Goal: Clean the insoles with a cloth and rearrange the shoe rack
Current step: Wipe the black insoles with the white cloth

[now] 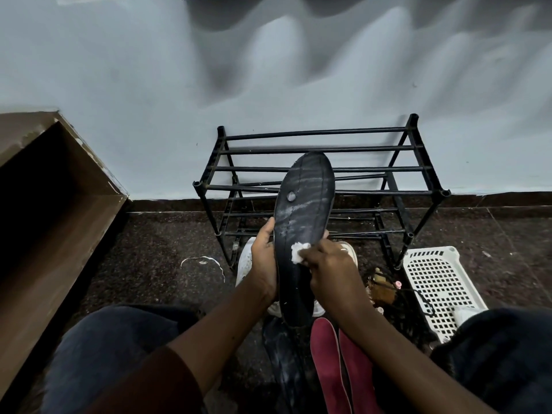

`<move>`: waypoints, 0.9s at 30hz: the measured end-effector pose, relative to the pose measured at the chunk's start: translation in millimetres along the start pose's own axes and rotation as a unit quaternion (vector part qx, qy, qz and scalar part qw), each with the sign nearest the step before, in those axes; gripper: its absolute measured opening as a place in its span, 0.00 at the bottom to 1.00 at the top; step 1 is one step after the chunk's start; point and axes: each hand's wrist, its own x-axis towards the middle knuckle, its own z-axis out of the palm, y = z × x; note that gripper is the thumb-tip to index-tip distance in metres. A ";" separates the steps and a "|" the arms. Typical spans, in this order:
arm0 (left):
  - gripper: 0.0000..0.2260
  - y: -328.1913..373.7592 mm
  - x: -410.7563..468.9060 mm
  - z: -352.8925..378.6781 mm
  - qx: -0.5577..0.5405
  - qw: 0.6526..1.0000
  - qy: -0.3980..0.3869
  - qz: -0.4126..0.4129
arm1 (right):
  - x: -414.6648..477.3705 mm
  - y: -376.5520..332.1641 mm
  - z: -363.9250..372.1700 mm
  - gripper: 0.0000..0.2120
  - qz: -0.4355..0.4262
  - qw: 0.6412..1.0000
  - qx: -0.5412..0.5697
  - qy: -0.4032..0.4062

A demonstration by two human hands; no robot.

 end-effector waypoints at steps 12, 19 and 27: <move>0.27 -9.4 -5.2 6.2 0.053 0.998 0.020 -0.011 | 13.7 18.0 -6.0 0.08 0.032 0.997 -0.040 0.052; 0.32 -9.1 -6.5 5.2 0.051 0.999 -0.003 -0.012 | 10.5 19.7 -2.9 0.05 0.025 0.996 -0.044 0.068; 0.40 -2.2 -6.7 3.0 0.007 1.000 -0.016 -0.010 | -9.6 0.7 9.4 0.09 -0.043 0.999 0.015 0.021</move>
